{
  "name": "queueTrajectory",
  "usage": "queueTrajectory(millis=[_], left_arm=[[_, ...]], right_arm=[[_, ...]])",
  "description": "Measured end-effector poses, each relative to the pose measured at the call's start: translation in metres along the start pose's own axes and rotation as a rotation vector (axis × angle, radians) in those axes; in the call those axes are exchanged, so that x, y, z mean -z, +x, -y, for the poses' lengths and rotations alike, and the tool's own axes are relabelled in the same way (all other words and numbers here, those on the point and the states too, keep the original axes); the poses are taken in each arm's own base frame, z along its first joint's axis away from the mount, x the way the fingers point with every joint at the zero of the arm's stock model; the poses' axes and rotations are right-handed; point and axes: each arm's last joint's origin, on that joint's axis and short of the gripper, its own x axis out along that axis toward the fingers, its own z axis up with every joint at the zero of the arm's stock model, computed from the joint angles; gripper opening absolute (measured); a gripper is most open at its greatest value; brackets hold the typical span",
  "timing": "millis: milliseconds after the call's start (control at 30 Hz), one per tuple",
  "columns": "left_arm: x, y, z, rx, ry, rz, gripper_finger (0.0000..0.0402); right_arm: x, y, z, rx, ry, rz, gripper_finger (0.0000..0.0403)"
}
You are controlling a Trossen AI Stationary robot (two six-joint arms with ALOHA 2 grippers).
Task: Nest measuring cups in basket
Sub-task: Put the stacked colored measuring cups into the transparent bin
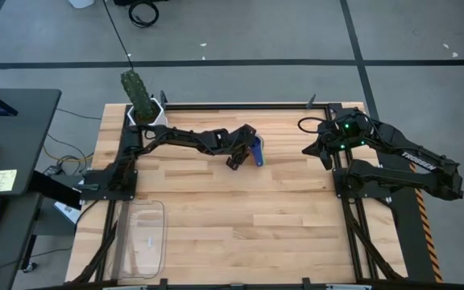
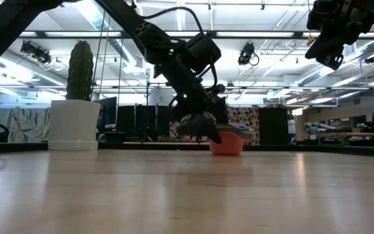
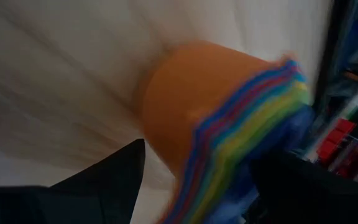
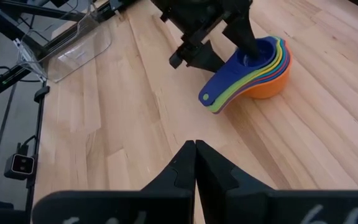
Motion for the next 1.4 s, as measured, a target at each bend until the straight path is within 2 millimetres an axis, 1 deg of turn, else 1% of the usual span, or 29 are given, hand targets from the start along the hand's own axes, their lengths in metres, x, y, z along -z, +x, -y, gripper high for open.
queueTrajectory(millis=[100,233,600,700,867,1200,1400], left_arm=[[0.0013,0.0063,-0.0007,0.008,-0.008,-0.018,0.0285],[0.0018,0.0087,-0.0016,-0.003,-0.007,-0.026,0.0285],[0.0009,0.0091,-0.0005,-0.006,-0.022,-0.037,0.0285],[0.0001,0.0093,0.0,-0.011,-0.026,-0.043,0.0278],[0.0013,0.0093,0.0018,0.006,-0.051,-0.056,0.0242],[0.0014,0.0092,0.0019,0.007,-0.056,-0.055,0.0151],[0.0017,0.0092,0.0022,0.009,-0.058,-0.057,0.0118]], right_arm=[[0.0,-0.0001,0.0,0.001,0.0,0.001,0.0013],[-0.0008,-0.0001,0.0001,0.003,-0.002,0.008,0.0013],[-0.0013,-0.0001,0.0,0.002,-0.005,0.013,0.0013],[-0.0024,-0.0001,0.0001,0.009,-0.01,0.025,0.0013],[-0.0043,-0.0002,0.0007,0.038,-0.017,0.048,0.0013],[-0.0052,-0.0002,0.0007,0.043,-0.02,0.057,0.0013],[-0.0052,-0.0002,0.0007,0.043,-0.02,0.057,0.0013]])
